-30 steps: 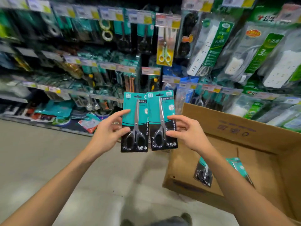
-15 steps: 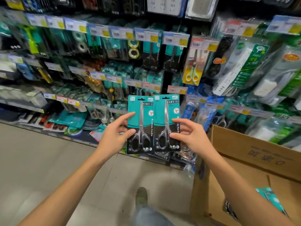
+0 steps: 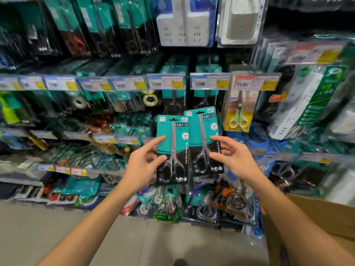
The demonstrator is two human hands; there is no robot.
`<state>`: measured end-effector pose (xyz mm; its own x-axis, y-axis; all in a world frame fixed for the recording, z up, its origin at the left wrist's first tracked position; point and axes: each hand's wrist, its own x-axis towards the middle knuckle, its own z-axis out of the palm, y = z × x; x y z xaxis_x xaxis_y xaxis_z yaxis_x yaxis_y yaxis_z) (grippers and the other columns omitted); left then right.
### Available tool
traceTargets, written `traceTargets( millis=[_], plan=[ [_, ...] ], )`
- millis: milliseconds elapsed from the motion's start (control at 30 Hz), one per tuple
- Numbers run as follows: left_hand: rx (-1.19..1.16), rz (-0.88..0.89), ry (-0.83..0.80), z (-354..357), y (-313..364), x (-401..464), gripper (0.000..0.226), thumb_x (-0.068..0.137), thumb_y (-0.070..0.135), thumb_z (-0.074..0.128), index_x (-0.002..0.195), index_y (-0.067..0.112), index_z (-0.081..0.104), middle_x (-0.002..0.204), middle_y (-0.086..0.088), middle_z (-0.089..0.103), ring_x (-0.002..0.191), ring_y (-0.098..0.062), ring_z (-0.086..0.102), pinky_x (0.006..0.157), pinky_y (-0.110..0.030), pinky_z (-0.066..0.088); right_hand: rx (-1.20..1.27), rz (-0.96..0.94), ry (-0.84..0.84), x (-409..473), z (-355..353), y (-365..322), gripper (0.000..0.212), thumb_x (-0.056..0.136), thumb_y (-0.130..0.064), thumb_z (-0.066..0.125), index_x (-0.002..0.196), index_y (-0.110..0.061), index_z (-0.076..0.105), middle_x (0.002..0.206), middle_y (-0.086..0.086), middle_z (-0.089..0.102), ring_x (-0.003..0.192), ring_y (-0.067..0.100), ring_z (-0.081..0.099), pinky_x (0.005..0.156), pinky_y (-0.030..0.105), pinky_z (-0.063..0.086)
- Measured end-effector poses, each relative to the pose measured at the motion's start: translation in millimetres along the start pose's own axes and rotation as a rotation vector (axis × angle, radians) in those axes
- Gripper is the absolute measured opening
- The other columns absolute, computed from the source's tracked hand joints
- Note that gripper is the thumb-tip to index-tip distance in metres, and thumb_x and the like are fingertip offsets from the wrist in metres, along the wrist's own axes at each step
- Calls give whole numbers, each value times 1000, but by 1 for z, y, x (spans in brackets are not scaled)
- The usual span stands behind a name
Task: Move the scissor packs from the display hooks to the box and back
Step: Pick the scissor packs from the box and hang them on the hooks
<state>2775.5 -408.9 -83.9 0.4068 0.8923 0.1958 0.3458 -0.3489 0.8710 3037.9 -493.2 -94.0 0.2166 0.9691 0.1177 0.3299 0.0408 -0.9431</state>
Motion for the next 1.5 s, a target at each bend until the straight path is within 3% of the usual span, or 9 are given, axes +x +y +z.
traceTargets(
  millis=[67,167,333,567,667,867,1233,1367,1500],
  plan=[
    [-21,13,2,0,-1,19,53,88,5,69,129,36,55,96,5,58,66,-10,60,67,-15,47,22,-16,31,17,-2,-2,42,83,-15,74,117,-37,62,127,-5,59,126,11,48,98,25,43],
    [-37,16,-5,-3,-9,38,56,88,10,70,127,48,55,109,-9,62,81,-30,66,82,-41,56,19,-34,72,35,-6,-5,42,82,-16,74,116,-38,62,120,-13,61,123,14,52,93,16,45],
    [-35,17,-7,-13,-13,55,58,89,13,69,122,57,53,112,-9,59,82,-31,64,78,-46,50,-29,-87,158,50,-9,-11,43,83,-17,74,119,-35,61,118,-24,56,113,9,55,86,1,43],
    [-11,73,-1,-21,-11,80,56,88,9,70,123,49,53,112,-16,58,77,-29,63,73,-30,52,26,-159,206,66,-8,-16,45,83,-16,73,117,-43,59,120,-25,58,112,-7,57,92,8,45],
    [-19,77,-17,-21,-6,86,54,88,9,69,124,46,54,116,-17,58,80,-31,63,75,-31,54,41,-154,224,72,-6,-18,45,82,-16,74,120,-36,60,120,-20,60,113,-3,58,92,9,45],
    [-9,78,-60,-20,-9,88,56,88,13,70,127,49,53,116,-8,60,84,-26,65,74,-36,55,97,-120,250,68,-3,-22,44,84,-8,71,120,-29,58,112,-28,55,97,-25,54,81,-1,42],
    [-89,86,-34,-13,1,88,54,87,10,70,128,42,54,113,-17,58,80,-41,53,68,-33,48,70,-104,261,71,-9,-19,50,80,-14,74,117,-44,59,123,-27,56,122,-8,50,96,7,43],
    [-111,58,-38,-15,-1,86,54,87,9,69,128,42,55,105,5,58,84,-38,57,65,-31,50,85,-89,267,67,-7,-17,50,78,-14,74,116,-44,59,122,-29,55,116,-14,51,91,4,42],
    [-117,50,-16,-21,-5,85,54,86,8,70,127,40,57,111,5,63,84,-31,62,66,-34,53,74,-64,259,62,-3,-15,48,76,-25,73,116,-47,59,124,-29,54,114,-15,52,92,5,43]
  ],
)
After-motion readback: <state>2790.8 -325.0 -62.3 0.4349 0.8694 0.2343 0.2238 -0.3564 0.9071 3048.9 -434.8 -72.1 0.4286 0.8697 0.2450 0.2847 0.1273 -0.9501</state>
